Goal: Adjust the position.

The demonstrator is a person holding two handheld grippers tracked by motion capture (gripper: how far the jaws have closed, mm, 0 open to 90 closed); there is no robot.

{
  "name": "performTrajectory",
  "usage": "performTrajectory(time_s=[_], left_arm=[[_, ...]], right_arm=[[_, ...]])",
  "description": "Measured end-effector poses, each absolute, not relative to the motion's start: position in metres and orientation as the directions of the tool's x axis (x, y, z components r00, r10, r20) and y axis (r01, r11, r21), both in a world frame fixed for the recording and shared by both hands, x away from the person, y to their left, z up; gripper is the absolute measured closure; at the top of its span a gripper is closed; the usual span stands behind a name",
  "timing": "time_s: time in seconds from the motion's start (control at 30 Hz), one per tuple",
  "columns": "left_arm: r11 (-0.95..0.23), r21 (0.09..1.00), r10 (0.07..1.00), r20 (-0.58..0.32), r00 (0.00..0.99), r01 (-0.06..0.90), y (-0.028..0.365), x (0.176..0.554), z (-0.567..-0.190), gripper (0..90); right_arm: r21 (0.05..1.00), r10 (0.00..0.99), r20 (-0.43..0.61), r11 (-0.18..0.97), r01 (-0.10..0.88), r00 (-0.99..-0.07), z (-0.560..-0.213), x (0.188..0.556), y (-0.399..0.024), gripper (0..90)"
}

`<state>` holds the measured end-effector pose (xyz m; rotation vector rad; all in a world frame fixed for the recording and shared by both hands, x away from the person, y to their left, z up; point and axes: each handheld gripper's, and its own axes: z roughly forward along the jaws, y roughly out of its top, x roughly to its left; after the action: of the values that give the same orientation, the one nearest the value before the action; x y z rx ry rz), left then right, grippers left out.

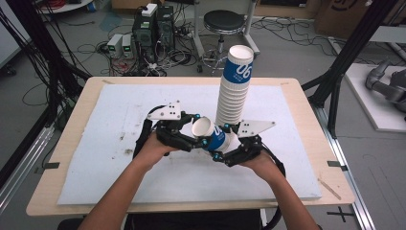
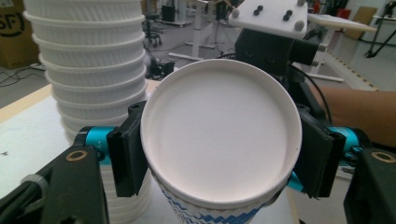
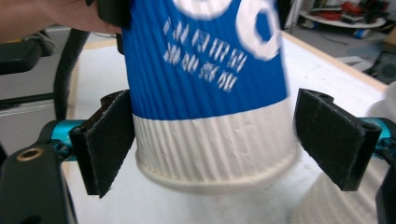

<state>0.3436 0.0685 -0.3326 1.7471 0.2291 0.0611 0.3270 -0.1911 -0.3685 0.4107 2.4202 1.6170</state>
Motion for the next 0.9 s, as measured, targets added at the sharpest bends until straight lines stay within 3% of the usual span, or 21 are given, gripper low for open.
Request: performTrajectory(time_s=[0.2, 0.3, 0.5, 0.57, 0.73, 0.9], left_arm=[[-0.225, 0.962, 0.183, -0.113, 0.977, 0.154, 0.066, 0.343, -0.336, 28.2], [-0.262, 0.955, 0.213, -0.085, 0.973, 0.140, 0.067, 0.342, -0.335, 18.8], [-0.318, 0.940, 0.151, -0.080, 0.985, 0.125, 0.067, 0.341, -0.333, 20.2], [-0.320, 0.942, 0.117, -0.067, 0.991, 0.102, 0.066, 0.340, -0.333, 29.6], [-0.313, 0.940, 0.114, -0.103, 0.988, 0.134, 0.067, 0.343, -0.335, 30.1], [-0.240, 0.958, 0.112, -0.136, 0.984, 0.159, 0.074, 0.346, -0.341, 30.7]], right_arm=[[0.900, 0.306, -0.047, 0.425, 0.092, -0.951, -0.370, 0.326, -0.193, 22.8], [0.869, 0.288, -0.096, 0.491, 0.061, -0.953, -0.367, 0.324, -0.193, 24.3], [0.817, 0.248, -0.176, 0.576, -0.001, -0.953, -0.360, 0.319, -0.190, 24.6], [0.817, 0.240, -0.176, 0.577, -0.006, -0.955, -0.360, 0.319, -0.190, 24.5], [0.827, 0.243, -0.154, 0.562, 0.010, -0.958, -0.362, 0.319, -0.190, 19.9], [0.886, 0.275, -0.069, 0.458, 0.067, -0.959, -0.364, 0.322, -0.196, 15.9]])
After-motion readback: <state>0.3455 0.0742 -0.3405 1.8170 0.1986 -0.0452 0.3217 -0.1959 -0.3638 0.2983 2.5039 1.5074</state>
